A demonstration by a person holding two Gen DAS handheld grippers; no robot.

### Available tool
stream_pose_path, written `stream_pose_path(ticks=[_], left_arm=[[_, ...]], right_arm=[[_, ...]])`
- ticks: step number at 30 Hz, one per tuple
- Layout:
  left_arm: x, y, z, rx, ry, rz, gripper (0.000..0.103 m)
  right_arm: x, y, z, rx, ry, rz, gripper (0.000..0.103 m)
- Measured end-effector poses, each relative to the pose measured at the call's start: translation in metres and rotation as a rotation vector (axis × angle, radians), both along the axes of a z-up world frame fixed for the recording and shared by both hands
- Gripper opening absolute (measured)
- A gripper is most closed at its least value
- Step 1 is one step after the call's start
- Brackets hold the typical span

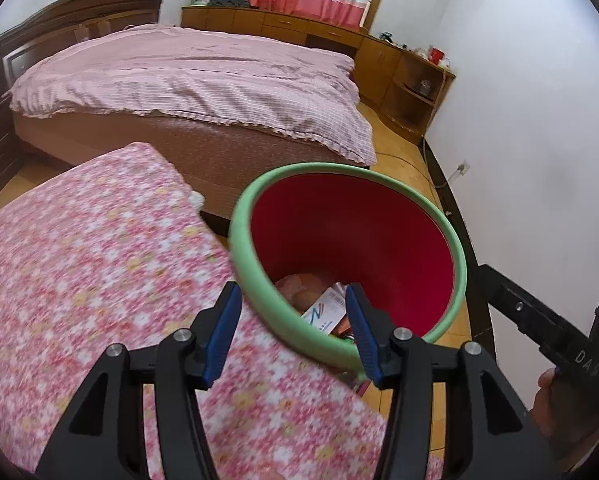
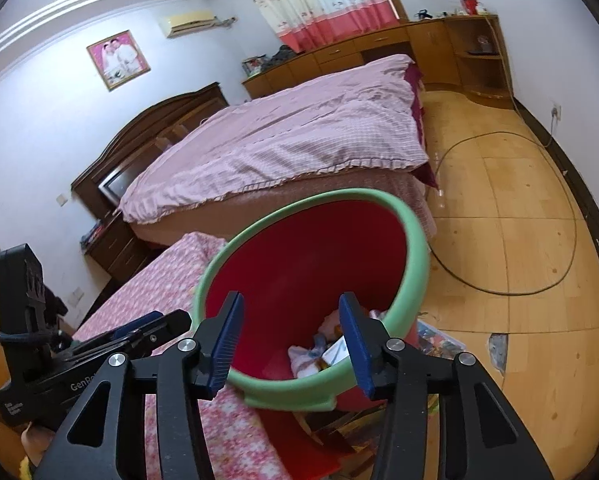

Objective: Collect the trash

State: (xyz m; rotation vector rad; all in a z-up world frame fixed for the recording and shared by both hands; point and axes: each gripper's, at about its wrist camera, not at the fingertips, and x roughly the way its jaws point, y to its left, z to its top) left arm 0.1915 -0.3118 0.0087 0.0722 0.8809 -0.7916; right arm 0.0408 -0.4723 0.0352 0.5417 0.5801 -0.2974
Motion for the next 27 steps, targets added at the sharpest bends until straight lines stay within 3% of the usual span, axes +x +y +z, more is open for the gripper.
stream_pose_path(ticks=[6,27], left_arm=[[-0.009,0.039,0.013,-0.017,-0.004,0.063,0.054],[-0.059,0.169,0.027,-0.005,-0.030,0.307,0.054]], right_arm=[[0.002,0.022,0.005,-0.015,0.016,0.045,0.061],[-0.015,0.132,0.025,-0.119,0.043,0.208,0.077]])
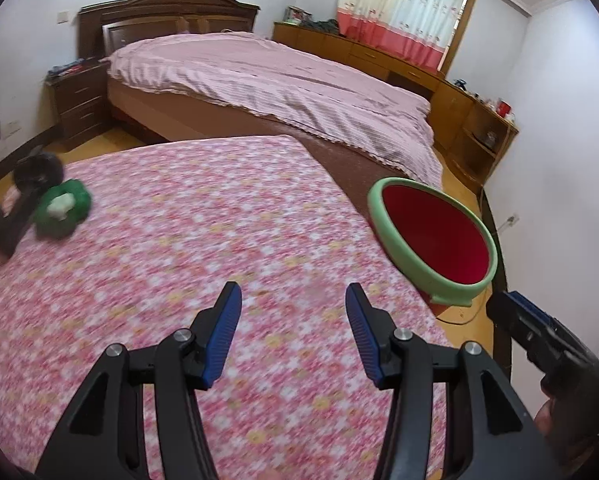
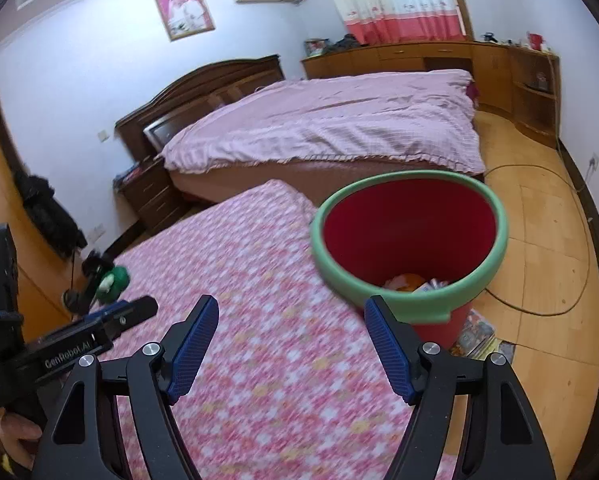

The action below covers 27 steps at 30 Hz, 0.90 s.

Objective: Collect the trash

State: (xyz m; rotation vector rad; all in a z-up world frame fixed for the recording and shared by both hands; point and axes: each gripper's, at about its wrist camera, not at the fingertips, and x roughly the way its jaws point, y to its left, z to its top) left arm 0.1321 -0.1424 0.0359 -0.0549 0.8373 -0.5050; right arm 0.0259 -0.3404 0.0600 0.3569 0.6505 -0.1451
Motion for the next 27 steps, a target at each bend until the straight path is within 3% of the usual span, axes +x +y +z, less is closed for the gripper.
stream_pose_path(ticks=[9,27], left_arm=[[-0.030,0.039,0.000,0.044,-0.046,0.108,0.054],[-0.075,0.073,0.002,0.094,-0.118,0.241,0.055]], right_arm=[[-0.017,0.044,-0.001,-0.046,-0.020,0.039,0.077],[-0.042,0.082,-0.002,-0.087,-0.049,0.055,0.077]])
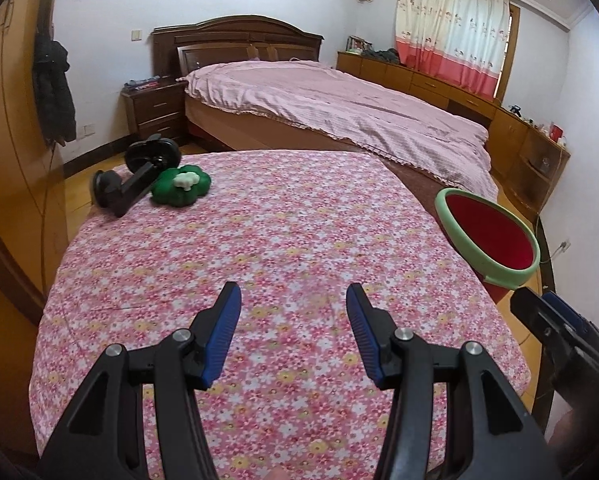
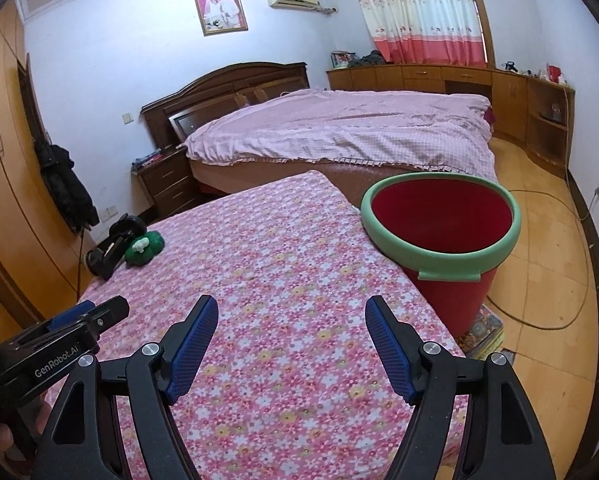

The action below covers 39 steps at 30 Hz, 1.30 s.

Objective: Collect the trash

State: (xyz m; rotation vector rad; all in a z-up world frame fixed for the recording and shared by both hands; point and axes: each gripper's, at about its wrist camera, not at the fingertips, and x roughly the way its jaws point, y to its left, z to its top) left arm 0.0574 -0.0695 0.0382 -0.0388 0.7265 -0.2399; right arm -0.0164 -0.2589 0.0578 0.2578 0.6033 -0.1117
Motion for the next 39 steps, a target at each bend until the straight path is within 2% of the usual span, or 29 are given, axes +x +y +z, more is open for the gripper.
stream_pose_path(ticks=[10,39], left_arm=[[-0.0060,0.0082,0.0036,0.016,-0.026,0.050,0.055],[-0.0089,0.0096,0.0055,0.017,-0.036,0.062,0.055]], right_arm=[[-0.0048,0.0073,0.0021,-0.005,-0.009,0.014,0.077],[-0.0066,0.0094,0.0033,-0.007,-0.009,0.025,0.077]])
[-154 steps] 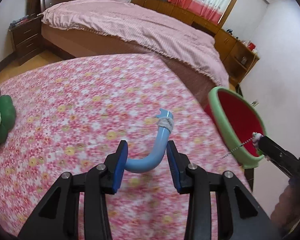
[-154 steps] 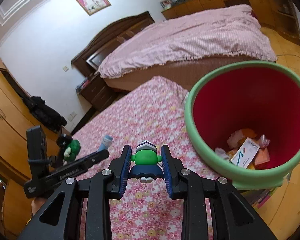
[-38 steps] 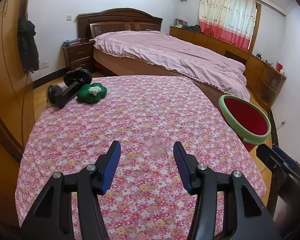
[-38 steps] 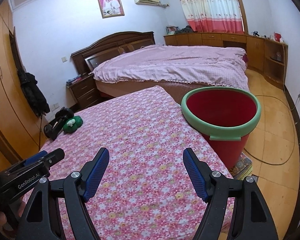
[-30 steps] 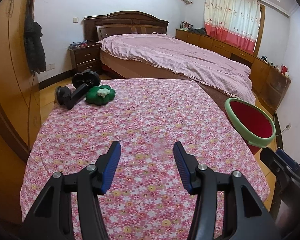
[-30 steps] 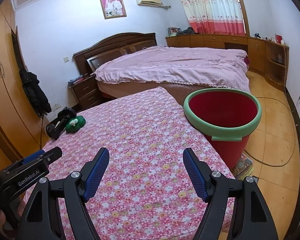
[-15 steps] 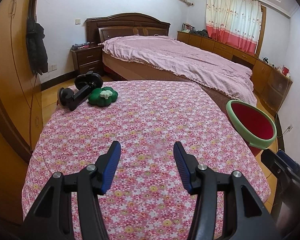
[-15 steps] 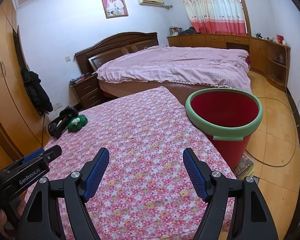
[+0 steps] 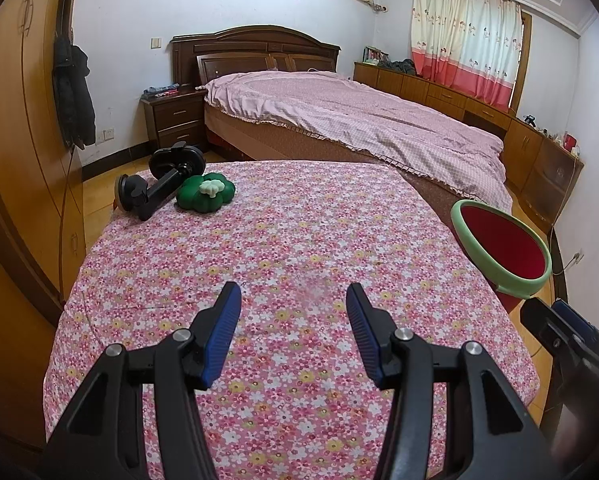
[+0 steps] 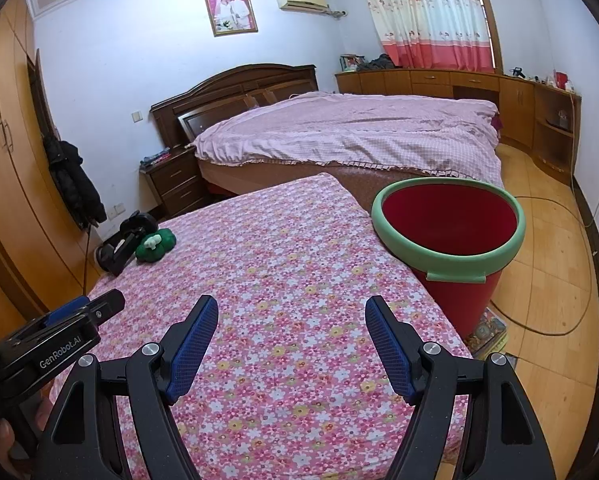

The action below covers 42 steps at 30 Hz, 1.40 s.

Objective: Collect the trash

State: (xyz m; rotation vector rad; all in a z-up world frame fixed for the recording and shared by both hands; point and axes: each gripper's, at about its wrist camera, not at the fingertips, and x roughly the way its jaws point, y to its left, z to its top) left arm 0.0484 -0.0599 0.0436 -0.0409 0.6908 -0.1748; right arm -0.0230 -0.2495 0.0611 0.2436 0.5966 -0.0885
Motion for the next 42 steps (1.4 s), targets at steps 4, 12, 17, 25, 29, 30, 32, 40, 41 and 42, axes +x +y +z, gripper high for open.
stream_pose_path(ticks=[4,12,17,25,29,30,32,40,41,42], left_arm=[[0.0000,0.0001,0.0001,0.000,0.000,0.000,0.055],[-0.0005,0.0007,0.0014,-0.003,-0.003,0.000,0.055],[-0.0009,0.0005,0.0019,-0.001,-0.005,0.001,0.055],[-0.0013,0.0001,0.0026,0.000,-0.005,0.001,0.055],[-0.0014,0.0001,0.0031,-0.002,-0.006,-0.001,0.055],[-0.0016,-0.0002,0.0035,-0.002,-0.007,-0.001,0.055],[-0.0018,-0.0009,0.0052,-0.001,-0.009,-0.004,0.055],[-0.0043,0.0000,0.0091,-0.007,-0.017,-0.010,0.055],[-0.0047,0.0001,0.0092,-0.006,-0.019,-0.010,0.055],[-0.0050,0.0002,0.0097,-0.006,-0.021,-0.010,0.055]], right_arm=[[-0.0001,0.0000,0.0001,0.000,-0.002,0.000,0.077],[-0.0002,0.0000,0.0021,0.001,-0.005,0.002,0.077],[-0.0003,0.0004,0.0031,-0.002,-0.007,0.002,0.077],[-0.0002,0.0006,0.0038,-0.002,-0.008,0.002,0.077],[-0.0002,0.0008,0.0043,-0.001,-0.009,0.002,0.077],[-0.0001,0.0010,0.0047,0.000,-0.009,0.002,0.077],[-0.0003,0.0012,0.0048,-0.001,-0.009,0.002,0.077],[-0.0016,0.0034,0.0084,-0.002,-0.019,0.002,0.077],[-0.0023,0.0032,0.0083,-0.002,-0.020,0.002,0.077],[-0.0026,0.0033,0.0085,-0.002,-0.022,0.002,0.077]])
